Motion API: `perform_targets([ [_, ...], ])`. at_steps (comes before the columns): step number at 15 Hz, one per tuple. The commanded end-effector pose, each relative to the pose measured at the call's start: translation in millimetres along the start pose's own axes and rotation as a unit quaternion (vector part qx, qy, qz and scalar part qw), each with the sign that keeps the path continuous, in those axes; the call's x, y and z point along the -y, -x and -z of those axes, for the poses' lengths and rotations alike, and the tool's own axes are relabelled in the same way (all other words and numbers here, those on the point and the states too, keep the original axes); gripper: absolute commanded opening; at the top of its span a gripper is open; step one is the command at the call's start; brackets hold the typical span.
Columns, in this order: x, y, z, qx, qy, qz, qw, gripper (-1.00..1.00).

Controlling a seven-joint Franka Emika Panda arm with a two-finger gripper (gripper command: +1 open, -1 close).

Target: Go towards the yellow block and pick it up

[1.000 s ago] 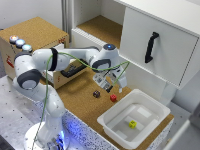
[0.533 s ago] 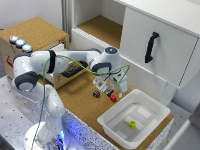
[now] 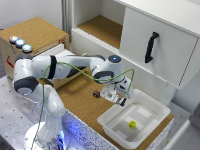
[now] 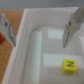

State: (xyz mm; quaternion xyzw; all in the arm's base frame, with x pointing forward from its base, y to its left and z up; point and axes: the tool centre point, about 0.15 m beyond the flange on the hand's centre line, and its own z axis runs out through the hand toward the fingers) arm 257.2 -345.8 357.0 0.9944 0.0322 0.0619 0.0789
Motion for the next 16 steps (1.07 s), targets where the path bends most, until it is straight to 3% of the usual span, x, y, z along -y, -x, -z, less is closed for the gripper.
perform_targets([
  [1,-54.9,26.6,-50.9,0.004,-0.04,-0.006,0.999,1.0],
  [9,-76.6,-6.4,-98.0,0.0,-0.085,-0.022,0.996,1.0],
  [16,-93.8,-17.4,-125.4,0.006,-0.101,-0.023,0.995,1.0],
])
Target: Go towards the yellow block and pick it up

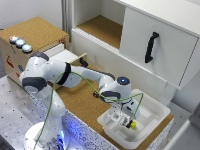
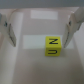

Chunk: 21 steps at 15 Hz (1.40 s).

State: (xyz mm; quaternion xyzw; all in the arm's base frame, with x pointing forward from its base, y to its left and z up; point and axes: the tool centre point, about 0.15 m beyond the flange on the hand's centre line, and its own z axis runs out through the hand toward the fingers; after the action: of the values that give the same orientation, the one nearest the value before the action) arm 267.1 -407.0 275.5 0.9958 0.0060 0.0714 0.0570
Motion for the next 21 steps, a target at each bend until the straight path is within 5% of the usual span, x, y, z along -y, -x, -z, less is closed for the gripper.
perform_targets([
  [1,-49.6,-22.7,-36.9,0.017,-0.086,0.003,0.996,1.0],
  [5,-57.8,-28.4,-58.0,0.023,-0.128,-0.02,0.991,1.0],
  [13,-54.5,-43.8,-73.8,0.014,-0.142,-0.01,0.99,1.0],
  [14,-54.6,-44.6,-74.1,0.012,-0.14,-0.01,0.99,-1.0],
  [21,-45.3,-31.6,-64.3,0.012,-0.128,0.001,0.992,-1.0],
])
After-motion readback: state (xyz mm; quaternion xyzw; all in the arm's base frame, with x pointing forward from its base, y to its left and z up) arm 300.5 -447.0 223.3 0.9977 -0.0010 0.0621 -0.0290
